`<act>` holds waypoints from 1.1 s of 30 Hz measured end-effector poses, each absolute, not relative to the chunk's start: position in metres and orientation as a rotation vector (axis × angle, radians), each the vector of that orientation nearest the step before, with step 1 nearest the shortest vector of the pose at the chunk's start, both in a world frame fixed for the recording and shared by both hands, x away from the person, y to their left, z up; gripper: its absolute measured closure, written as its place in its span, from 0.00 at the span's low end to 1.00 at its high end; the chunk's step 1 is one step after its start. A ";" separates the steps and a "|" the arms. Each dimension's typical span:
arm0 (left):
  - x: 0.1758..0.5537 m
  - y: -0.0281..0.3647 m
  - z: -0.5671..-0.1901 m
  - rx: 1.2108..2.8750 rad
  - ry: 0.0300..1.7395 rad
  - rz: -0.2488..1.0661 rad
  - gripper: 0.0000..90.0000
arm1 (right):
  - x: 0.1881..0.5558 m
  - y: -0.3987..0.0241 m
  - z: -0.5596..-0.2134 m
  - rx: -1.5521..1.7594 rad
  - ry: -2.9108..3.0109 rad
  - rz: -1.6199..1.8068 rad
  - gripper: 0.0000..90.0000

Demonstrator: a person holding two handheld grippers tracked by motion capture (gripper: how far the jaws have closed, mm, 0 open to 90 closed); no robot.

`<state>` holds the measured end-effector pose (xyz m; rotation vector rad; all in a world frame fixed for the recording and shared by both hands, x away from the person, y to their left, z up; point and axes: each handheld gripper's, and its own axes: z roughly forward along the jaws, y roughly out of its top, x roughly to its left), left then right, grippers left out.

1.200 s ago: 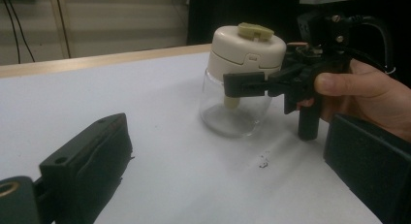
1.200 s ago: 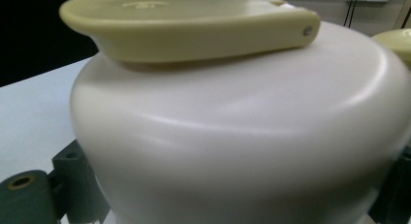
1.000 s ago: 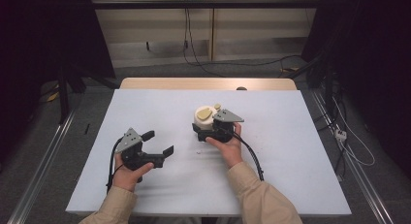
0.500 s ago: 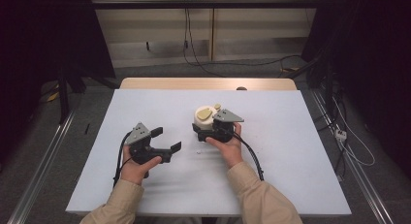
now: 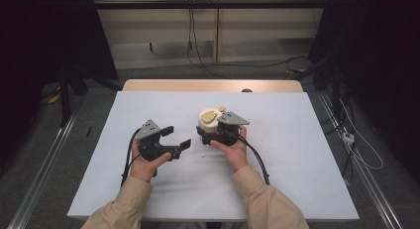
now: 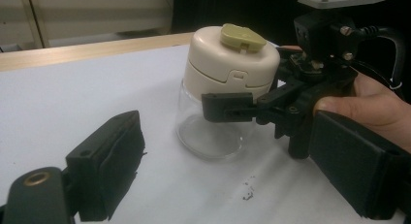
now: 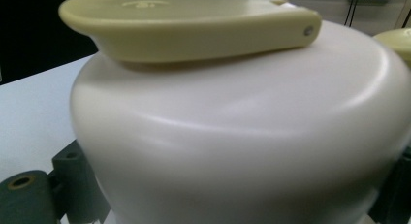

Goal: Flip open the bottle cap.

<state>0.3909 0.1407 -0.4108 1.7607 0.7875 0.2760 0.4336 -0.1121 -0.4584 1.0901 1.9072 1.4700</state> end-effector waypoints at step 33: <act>0.414 0.121 -0.391 1.840 0.760 0.210 0.76 | 0.433 -0.112 -0.458 1.092 1.909 1.465 0.07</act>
